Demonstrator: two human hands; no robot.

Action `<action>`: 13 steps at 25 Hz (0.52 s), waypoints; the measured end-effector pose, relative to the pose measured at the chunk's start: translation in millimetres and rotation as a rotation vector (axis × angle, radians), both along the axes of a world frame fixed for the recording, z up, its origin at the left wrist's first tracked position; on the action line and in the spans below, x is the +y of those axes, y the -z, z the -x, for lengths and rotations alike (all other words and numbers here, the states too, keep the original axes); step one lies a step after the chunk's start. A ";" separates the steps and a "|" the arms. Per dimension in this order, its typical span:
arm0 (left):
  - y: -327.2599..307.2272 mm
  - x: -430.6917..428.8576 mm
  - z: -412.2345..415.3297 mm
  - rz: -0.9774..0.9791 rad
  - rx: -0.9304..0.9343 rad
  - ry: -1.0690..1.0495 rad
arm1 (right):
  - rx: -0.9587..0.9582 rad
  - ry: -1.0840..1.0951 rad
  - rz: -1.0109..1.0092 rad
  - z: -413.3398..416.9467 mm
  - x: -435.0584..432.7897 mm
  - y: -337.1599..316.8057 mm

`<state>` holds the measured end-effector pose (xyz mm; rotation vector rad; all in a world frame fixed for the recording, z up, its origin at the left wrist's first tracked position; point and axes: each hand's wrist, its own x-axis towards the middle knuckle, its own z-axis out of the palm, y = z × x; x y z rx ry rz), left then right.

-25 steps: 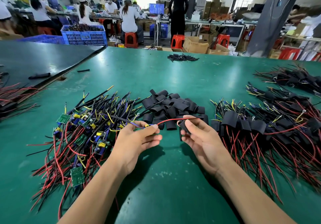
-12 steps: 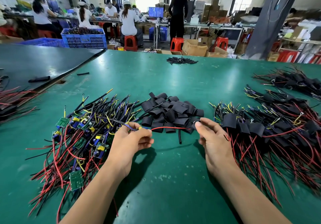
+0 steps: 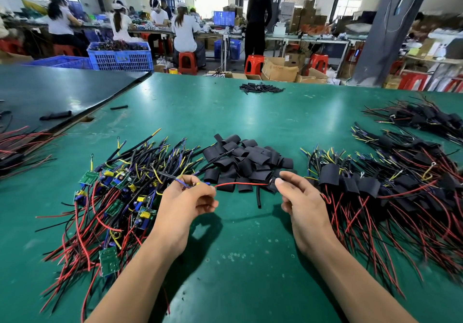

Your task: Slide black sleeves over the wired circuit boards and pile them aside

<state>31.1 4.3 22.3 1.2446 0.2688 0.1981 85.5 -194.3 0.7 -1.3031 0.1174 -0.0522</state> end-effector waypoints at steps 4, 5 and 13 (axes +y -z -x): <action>1.6 0.8 -1.8 -0.001 0.012 0.050 | -0.008 -0.107 -0.020 1.6 3.1 3.8; 2.3 0.4 -1.8 0.005 0.010 0.065 | -0.014 -0.134 -0.034 3.8 5.1 3.7; -2.0 -3.2 -0.8 0.175 -0.051 0.188 | 0.050 -0.191 -0.395 12.2 7.8 -15.5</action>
